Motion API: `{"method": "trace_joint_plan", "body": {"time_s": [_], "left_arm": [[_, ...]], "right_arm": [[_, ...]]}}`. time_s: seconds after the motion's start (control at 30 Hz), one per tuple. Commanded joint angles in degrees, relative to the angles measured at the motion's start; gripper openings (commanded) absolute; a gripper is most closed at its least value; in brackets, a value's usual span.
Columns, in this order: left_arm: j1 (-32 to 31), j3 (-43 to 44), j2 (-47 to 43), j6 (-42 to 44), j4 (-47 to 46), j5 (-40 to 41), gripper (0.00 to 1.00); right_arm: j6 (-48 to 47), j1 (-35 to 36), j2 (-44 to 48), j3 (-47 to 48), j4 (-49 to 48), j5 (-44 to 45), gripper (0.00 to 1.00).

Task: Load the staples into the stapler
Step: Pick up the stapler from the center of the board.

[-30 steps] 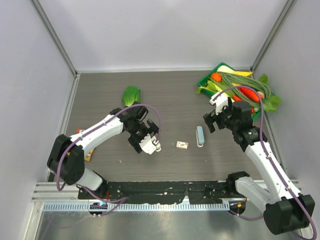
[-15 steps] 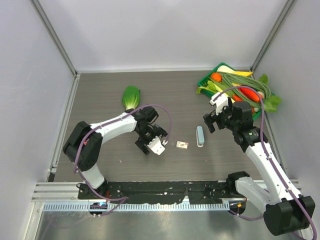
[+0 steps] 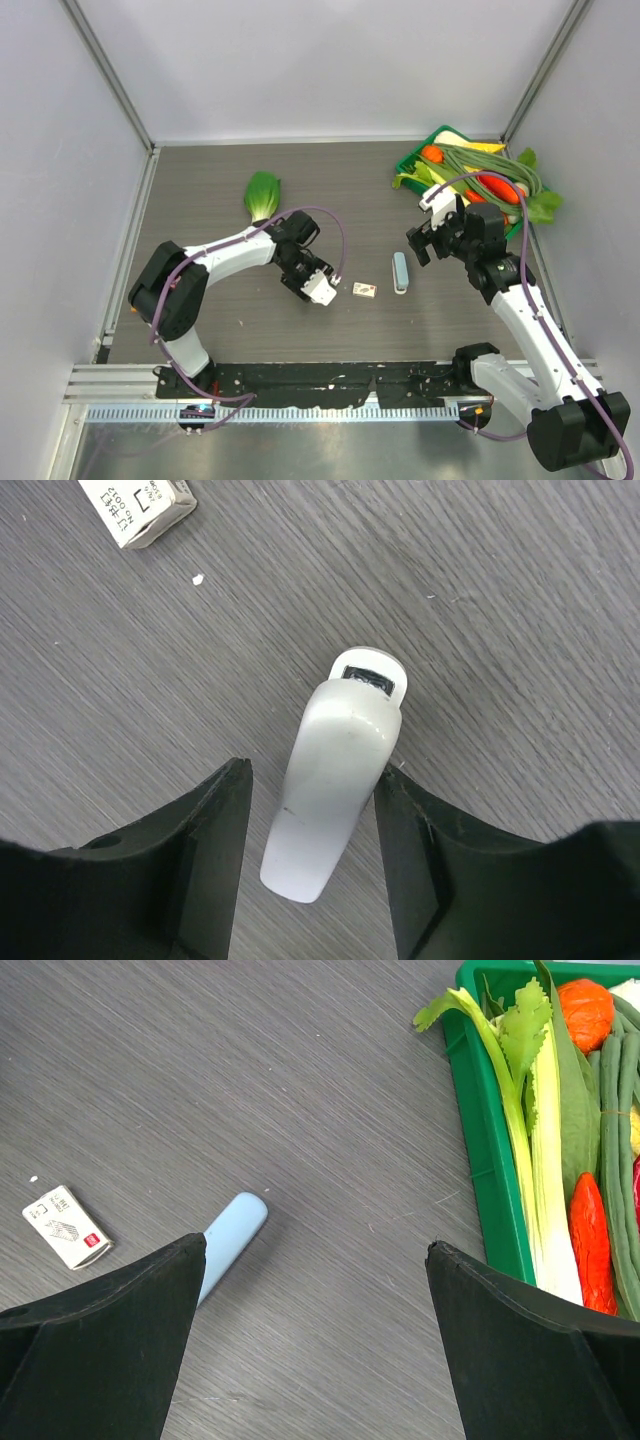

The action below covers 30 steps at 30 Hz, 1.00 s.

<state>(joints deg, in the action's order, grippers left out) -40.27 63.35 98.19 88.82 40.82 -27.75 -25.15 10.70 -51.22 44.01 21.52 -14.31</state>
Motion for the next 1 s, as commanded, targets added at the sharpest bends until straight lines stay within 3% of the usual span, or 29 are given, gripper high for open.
{"method": "trace_joint_plan", "body": {"time_s": [0.0,0.17,0.23,0.27,0.43,0.53,0.7,0.97], "left_arm": [[-0.25,-0.77,-0.28,-1.10,-0.65,-2.57,0.55],[-0.25,-0.69,-0.28,-1.19,1.10,-3.36,0.51],[-0.25,-0.78,-0.28,-1.19,1.46,-3.80,0.38],[-0.25,-1.04,-0.37,-1.28,1.54,-3.89,0.23],[-0.25,-1.74,-0.63,-1.98,0.93,-4.24,0.19],[-0.16,-1.65,-1.07,-5.13,-0.56,-4.25,0.00],[0.10,-0.42,-2.65,-17.42,-7.23,-3.28,0.00],[0.90,-3.49,-10.20,-36.84,-19.26,-5.56,0.00]], "right_arm": [[-0.34,-0.24,1.30,0.11,-1.57,-0.81,0.97],[-0.25,-0.33,1.12,0.11,-1.57,-0.99,0.97],[-0.25,-0.24,0.95,0.11,-1.57,-0.99,0.97],[-0.25,-0.24,1.04,0.03,-1.57,-1.07,0.97],[-0.17,-0.24,0.86,0.11,-1.57,-1.25,0.97],[-0.17,-0.24,0.86,0.11,-1.65,-1.43,0.97],[-0.17,-0.24,1.74,0.46,-0.43,-5.11,0.97],[-0.52,1.78,4.82,2.74,0.98,-23.72,0.96]]}}
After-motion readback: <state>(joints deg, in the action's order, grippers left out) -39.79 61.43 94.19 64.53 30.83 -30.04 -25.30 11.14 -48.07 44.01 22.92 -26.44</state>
